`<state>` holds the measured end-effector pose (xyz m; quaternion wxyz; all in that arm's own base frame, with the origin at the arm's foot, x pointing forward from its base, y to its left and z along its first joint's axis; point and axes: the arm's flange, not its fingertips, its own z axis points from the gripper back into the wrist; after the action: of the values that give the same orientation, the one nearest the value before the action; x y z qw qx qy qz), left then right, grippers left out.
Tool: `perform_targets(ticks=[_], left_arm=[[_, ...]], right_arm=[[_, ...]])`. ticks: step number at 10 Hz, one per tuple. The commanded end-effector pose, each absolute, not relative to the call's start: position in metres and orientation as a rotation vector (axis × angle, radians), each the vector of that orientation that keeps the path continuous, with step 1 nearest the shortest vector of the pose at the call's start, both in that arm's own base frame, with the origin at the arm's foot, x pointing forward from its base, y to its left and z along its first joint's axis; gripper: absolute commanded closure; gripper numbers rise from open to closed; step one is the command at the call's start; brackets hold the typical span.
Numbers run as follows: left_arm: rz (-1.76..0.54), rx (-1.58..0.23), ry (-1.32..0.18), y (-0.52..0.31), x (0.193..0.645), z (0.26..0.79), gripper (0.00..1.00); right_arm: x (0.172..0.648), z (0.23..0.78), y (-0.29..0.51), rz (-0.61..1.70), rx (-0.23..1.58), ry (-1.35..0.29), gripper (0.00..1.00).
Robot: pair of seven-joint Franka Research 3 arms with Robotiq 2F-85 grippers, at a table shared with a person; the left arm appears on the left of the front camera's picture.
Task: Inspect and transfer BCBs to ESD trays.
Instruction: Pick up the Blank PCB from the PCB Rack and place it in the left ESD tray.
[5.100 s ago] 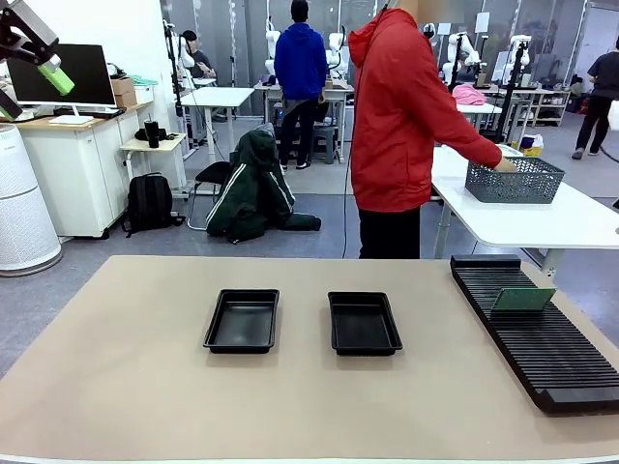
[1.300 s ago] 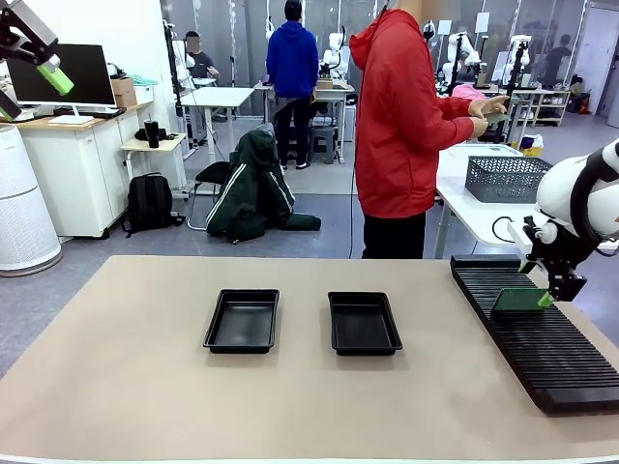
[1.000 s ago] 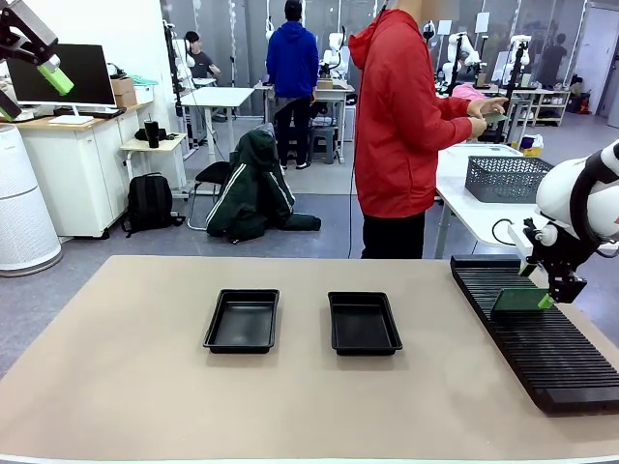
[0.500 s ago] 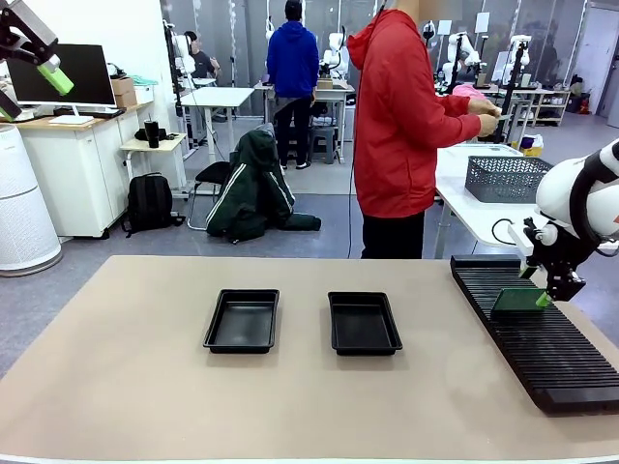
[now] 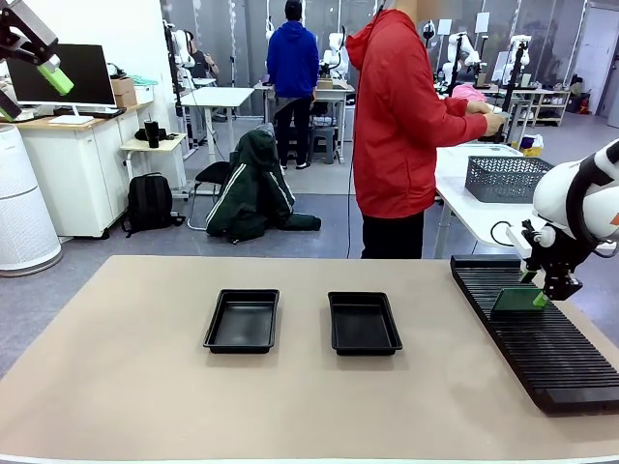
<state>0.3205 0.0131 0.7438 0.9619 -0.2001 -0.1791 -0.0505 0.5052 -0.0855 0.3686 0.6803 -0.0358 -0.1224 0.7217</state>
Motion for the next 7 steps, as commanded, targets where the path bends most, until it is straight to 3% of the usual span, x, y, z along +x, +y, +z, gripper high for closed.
perform_targets(ticks=[1, 4, 5, 6, 7], left_arm=[[-0.100, -0.397, -0.356, 0.0134, 0.3202, 0.7431, 0.00], [-0.100, -0.397, -0.356, 0.0134, 0.3202, 0.7431, 0.00], [-0.100, -0.397, -0.356, 0.0134, 0.3202, 0.7431, 0.00], [-0.100, -0.397, -0.356, 0.0134, 0.3202, 0.7431, 0.00], [-0.100, -0.397, -0.356, 0.0134, 0.3202, 0.7431, 0.00]], right_arm=[[0.5106, 0.3657, -0.0869, 1.633, -0.117, -0.259, 0.38], [0.5108, 0.3661, -0.0847, 1.634, -0.127, -0.244, 0.52], [0.5110, 0.3664, -0.0845, 1.635, -0.127, -0.244, 0.51], [0.5107, 0.3673, -0.0840, 1.636, -0.130, -0.242, 0.58], [0.5104, 0.3680, -0.0840, 1.637, -0.130, -0.242, 0.57]])
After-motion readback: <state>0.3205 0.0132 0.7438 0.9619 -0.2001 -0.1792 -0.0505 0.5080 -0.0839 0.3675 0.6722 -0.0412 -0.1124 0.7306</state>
